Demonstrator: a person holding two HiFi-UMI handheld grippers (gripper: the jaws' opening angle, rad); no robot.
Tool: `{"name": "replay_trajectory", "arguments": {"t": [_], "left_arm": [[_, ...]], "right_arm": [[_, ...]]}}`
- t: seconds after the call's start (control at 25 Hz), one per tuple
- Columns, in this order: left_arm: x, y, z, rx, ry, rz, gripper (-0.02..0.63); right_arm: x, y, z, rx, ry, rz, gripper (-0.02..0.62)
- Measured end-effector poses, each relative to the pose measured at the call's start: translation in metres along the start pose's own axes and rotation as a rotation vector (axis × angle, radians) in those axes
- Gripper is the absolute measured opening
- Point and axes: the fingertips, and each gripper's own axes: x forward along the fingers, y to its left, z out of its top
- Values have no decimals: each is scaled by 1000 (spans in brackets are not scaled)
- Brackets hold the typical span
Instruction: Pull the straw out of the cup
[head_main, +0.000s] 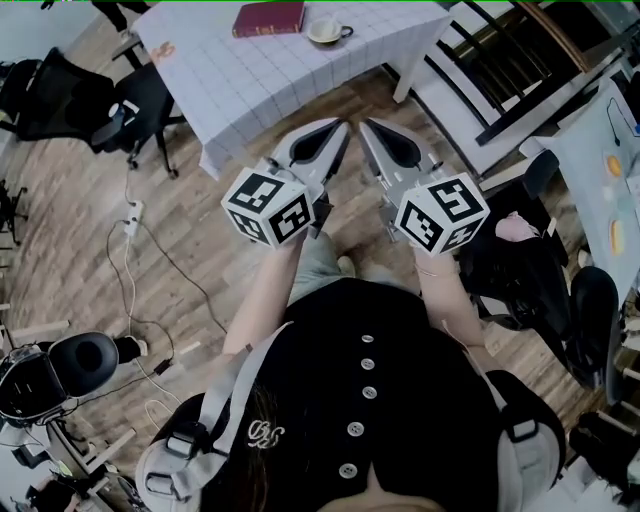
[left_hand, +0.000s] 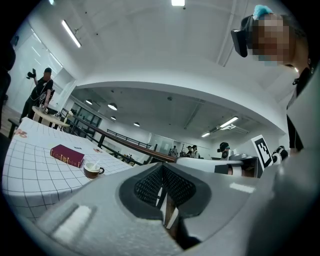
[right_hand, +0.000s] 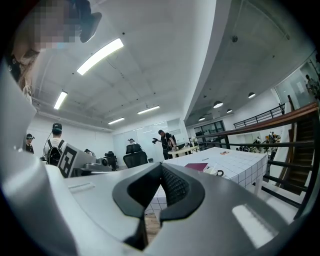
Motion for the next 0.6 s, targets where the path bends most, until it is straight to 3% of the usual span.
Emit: {"name": "replay_trajectory", "arguments": {"t": [0.6], "left_arm": [[59, 85, -2, -37, 45, -13, -3]], "right_arm": [[76, -68, -6, 26, 28, -45, -2]]}}
